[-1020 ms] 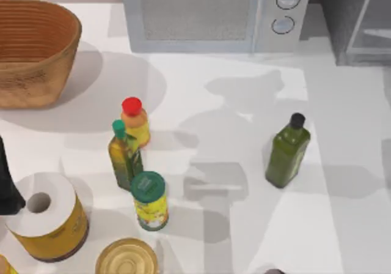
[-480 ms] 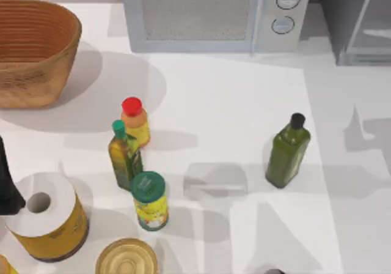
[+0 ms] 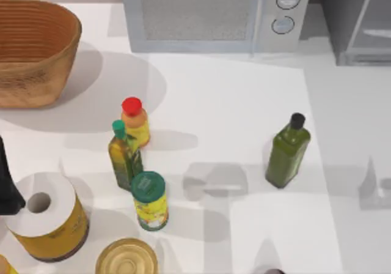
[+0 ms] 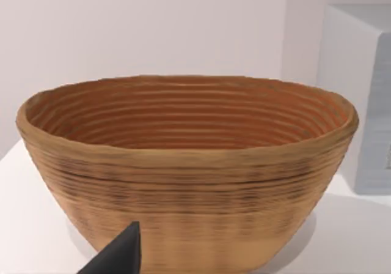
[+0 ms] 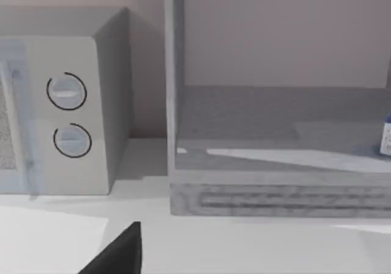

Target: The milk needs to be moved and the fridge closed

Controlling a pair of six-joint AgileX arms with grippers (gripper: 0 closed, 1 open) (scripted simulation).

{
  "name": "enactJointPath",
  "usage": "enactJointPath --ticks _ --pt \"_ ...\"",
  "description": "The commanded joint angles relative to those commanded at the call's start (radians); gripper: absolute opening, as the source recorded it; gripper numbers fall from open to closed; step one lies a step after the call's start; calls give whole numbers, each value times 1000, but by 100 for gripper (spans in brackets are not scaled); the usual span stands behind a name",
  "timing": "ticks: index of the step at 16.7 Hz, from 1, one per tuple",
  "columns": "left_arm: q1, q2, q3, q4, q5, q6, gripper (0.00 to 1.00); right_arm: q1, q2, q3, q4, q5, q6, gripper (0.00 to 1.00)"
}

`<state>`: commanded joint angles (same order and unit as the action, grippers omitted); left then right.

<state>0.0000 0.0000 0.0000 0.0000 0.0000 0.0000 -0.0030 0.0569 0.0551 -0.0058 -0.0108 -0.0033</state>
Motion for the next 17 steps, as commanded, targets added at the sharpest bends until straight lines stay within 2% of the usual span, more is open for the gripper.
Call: enactJointPath --ticks 3,10,13,17 --pt "0 0 0 0 0 0 100 3 -57 -55 6 11 3 100" --pt "0 0 0 0 0 0 100 -2 -74 -37 -28 12 2 100" --pt "0 0 0 0 0 0 100 -5 -151 26 -156 17 0 100" --pt "0 0 0 0 0 0 100 -6 -316 162 -469 19 -1 100"
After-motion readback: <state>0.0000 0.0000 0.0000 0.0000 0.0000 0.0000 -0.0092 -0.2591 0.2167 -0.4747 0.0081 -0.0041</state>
